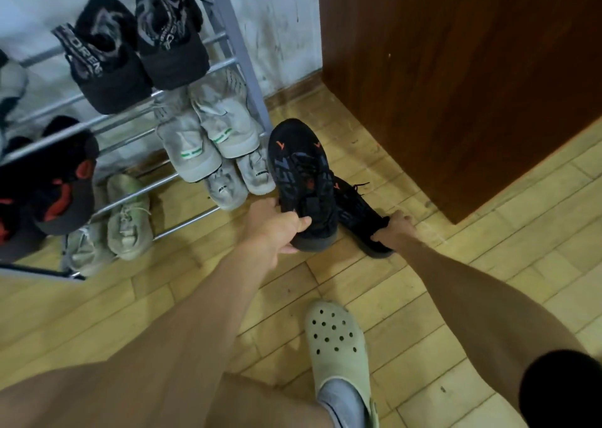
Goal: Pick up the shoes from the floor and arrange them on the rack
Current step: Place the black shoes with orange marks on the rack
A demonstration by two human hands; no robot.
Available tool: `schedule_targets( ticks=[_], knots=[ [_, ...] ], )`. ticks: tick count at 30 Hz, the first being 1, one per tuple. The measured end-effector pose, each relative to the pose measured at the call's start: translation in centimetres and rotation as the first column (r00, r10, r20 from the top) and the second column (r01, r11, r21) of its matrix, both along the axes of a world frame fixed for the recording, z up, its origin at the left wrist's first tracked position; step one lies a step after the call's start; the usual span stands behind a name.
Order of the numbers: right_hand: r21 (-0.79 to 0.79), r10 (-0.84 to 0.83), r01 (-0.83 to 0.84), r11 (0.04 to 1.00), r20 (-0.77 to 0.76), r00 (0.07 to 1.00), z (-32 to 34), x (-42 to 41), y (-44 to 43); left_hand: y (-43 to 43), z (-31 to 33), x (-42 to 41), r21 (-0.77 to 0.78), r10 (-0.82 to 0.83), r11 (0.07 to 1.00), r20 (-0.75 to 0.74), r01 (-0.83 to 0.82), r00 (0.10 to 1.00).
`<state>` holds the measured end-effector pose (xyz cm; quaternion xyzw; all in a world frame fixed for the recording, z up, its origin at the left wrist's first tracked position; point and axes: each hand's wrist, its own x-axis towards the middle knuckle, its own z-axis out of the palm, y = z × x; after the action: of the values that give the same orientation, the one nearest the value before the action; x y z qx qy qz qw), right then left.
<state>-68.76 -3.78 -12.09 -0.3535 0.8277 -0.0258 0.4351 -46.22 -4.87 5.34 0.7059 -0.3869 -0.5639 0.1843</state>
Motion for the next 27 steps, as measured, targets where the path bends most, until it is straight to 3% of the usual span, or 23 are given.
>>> schedule_targets(
  ticks=[4, 9, 13, 17, 27],
  knots=[
    [0.144, -0.091, 0.053, 0.988, 0.27, 0.958, 1.5, -0.4, -0.3, -0.2, 0.2, -0.7, -0.099, 0.008, 0.995, 0.008, -0.007, 1.0],
    [0.103, -0.216, 0.19, 0.976, 0.483, 0.849, 5.6, -0.3, 0.8, 0.9, 2.6, -1.7, -0.127, 0.001, 0.992, -0.038, -0.006, 0.999],
    [0.013, -0.248, 0.288, 0.958, 0.547, 0.799, 12.4, -0.3, 1.5, 1.3, 7.3, -1.4, -0.195, 0.018, 0.98, -0.101, -0.038, 0.995],
    [-0.176, -0.237, 0.399, 0.9, 0.57, 0.786, 19.5, -0.6, 1.8, 1.8, 12.8, -0.2, -0.276, -0.007, 0.96, -0.156, -0.037, 0.988],
    [-0.555, -0.027, 0.475, 0.683, 0.631, 0.776, 39.7, 3.7, 0.9, 3.6, 27.2, 5.6, -0.545, 0.063, 0.817, -0.237, -0.187, 0.969]
  ],
)
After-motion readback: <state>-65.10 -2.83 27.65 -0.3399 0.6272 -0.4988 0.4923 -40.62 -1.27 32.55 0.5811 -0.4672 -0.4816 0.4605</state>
